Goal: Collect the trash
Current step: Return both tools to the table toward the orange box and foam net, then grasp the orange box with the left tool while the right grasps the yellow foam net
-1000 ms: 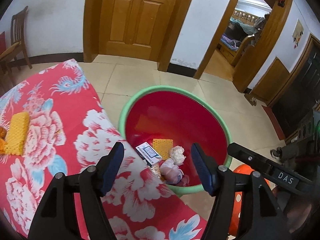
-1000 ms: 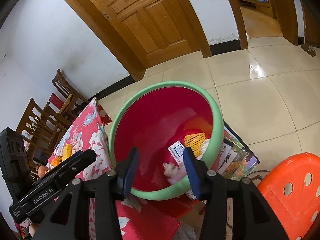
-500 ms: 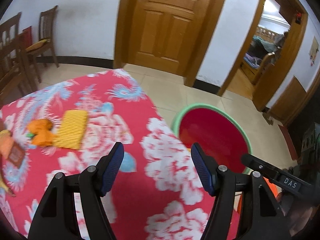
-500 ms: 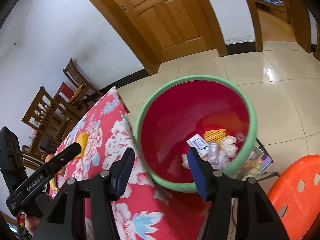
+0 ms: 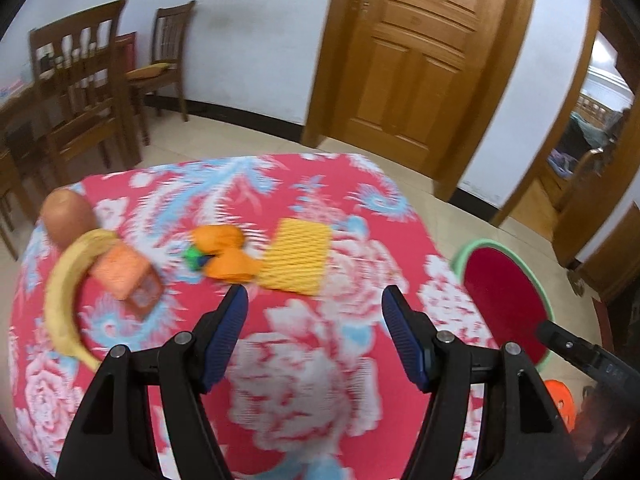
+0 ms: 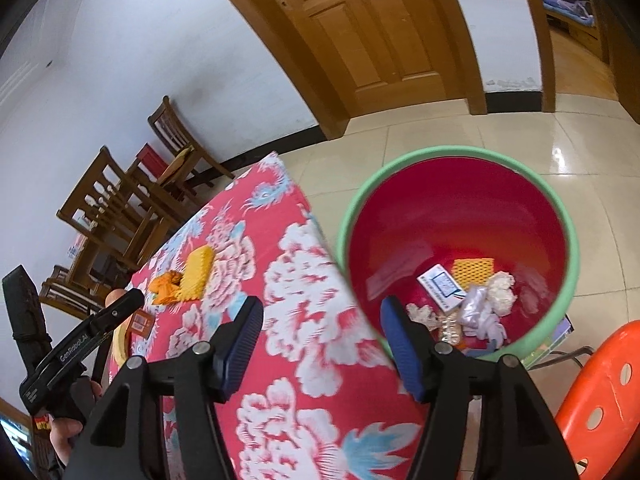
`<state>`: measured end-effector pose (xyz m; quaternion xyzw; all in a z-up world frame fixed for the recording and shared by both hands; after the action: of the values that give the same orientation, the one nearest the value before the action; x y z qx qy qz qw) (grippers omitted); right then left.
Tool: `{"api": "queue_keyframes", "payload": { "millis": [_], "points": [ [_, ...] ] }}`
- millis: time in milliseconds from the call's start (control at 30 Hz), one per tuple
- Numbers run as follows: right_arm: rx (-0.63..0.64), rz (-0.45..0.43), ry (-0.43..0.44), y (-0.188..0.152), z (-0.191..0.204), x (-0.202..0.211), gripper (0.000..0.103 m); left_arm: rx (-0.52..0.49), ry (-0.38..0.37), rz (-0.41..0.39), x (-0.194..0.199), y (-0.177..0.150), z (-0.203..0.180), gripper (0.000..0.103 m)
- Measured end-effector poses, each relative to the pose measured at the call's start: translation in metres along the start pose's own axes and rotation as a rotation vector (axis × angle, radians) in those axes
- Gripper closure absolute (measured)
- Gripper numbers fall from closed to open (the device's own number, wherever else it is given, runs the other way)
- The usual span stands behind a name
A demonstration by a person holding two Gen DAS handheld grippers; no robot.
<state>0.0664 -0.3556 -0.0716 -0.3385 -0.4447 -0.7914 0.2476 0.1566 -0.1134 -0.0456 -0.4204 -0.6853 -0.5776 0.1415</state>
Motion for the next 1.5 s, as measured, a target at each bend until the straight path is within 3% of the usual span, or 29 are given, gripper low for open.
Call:
{"api": "queue_keyframes", "payload": {
  "millis": [367, 600, 1067, 1300, 1500],
  "points": [
    [0.075, 0.033, 0.029, -0.006, 0.061, -0.018, 0.033, 0.089, 0.167, -0.033, 0.023, 0.006, 0.106, 0.029],
    [0.123, 0.064, 0.026, -0.01, 0.097, -0.039, 0.033, 0.13, 0.189, -0.003, 0.013, 0.003, 0.145, 0.028],
    [0.216, 0.148, 0.003, -0.015, 0.156, -0.1, 0.032, 0.131, 0.148, 0.032, -0.017, -0.007, 0.159, 0.025],
    [0.283, 0.19, -0.012, -0.021, 0.181, -0.136, 0.032, 0.126, 0.136, 0.013, -0.017, -0.005, 0.158, 0.025],
    [0.339, 0.175, -0.018, -0.019, 0.195, -0.154, 0.032, 0.125, 0.117, 0.014, -0.02, -0.005, 0.157, 0.025]
  ]
}}
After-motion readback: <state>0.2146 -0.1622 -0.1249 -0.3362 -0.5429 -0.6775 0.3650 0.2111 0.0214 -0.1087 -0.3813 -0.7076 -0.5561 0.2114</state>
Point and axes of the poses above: each gripper's, at about its wrist camera, not at the fingertips, and x roughly against the way its jaws point, z to its left, y to its top, the point moved 10 cm from there along -x, roughly the way its jaws point, and after that the axes turned 8 degrees about -y, right-handed, at the moved point
